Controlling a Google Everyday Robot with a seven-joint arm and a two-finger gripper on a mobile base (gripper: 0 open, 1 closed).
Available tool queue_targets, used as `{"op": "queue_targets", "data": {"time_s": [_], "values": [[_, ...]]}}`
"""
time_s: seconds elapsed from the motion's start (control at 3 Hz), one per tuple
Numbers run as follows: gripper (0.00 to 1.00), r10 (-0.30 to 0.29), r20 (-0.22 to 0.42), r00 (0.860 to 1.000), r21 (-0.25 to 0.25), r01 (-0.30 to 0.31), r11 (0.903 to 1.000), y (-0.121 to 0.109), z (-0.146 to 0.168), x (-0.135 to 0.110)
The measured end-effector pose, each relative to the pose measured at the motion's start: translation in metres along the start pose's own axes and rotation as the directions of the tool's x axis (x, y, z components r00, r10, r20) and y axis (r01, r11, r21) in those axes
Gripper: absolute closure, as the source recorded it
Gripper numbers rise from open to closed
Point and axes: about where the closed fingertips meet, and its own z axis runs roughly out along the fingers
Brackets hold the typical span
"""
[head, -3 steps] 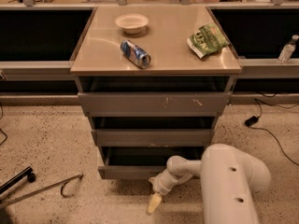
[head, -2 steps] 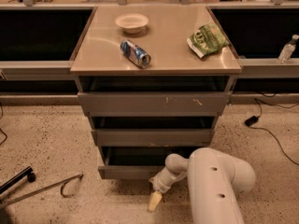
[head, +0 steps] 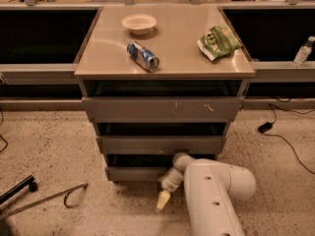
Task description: Close bottom drawer
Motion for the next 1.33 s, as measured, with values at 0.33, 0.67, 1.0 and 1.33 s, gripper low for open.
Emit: {"op": "queue_targets", "data": {"time_s": [0.33, 0.67, 1.0, 1.33], "values": [[0.0, -0.03, -0.02, 0.999, 0.139, 0.033, 0.9897, -0.0496, -0.0297, -0.0216], [0.13, -0.03, -0.02, 0.999, 0.139, 0.033, 0.9898, -0.0496, -0.0296, -0.0216], [0.12, -0.03, -0.02, 0.999, 0.139, 0.033, 0.9898, -0.0496, -0.0296, -0.0216], [0.0, -0.03, -0.02, 0.999, 0.139, 0.033, 0.9898, -0.0495, -0.0295, -0.0216]]}}
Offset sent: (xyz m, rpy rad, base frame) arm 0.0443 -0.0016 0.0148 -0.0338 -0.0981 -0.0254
